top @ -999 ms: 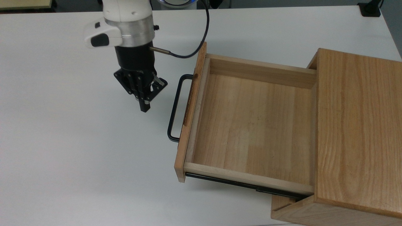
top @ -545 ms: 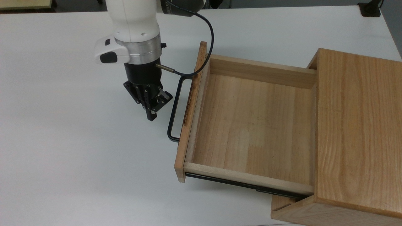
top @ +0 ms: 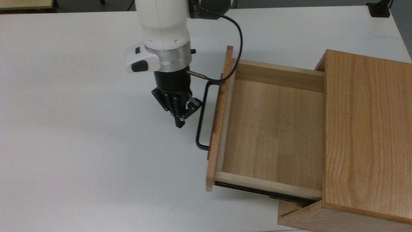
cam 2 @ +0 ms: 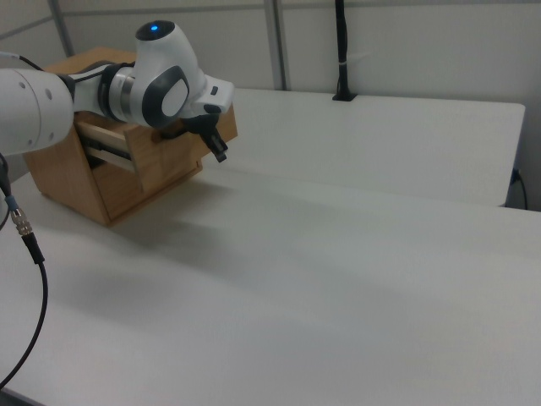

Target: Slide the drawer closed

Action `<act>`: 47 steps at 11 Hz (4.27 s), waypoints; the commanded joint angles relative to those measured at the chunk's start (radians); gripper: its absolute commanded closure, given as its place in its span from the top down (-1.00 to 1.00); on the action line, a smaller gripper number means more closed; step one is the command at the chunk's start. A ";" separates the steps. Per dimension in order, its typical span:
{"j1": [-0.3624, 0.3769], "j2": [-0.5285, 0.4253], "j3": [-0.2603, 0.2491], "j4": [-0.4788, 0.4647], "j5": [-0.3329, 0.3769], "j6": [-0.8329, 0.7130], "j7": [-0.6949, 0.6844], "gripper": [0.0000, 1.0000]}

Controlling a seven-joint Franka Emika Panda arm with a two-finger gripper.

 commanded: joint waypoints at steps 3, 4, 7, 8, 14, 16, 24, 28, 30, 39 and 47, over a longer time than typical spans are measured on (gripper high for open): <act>0.053 0.058 0.017 0.097 -0.040 0.016 0.099 -1.00; 0.059 0.089 0.020 0.138 -0.063 0.016 0.130 -1.00; 0.096 0.141 0.030 0.208 -0.139 0.037 0.207 -1.00; 0.104 0.145 0.039 0.208 -0.140 0.061 0.211 -1.00; 0.182 0.184 0.042 0.211 -0.185 0.161 0.291 -1.00; 0.202 0.209 0.042 0.238 -0.217 0.212 0.322 -1.00; 0.239 0.221 0.043 0.260 -0.258 0.227 0.354 -1.00; 0.233 0.220 0.045 0.252 -0.261 0.227 0.348 -1.00; 0.251 0.218 0.051 0.251 -0.278 0.226 0.351 -1.00; 0.009 0.011 0.147 0.096 -0.274 0.094 0.213 -1.00; -0.125 -0.353 0.088 -0.089 -0.024 -0.574 -0.312 -1.00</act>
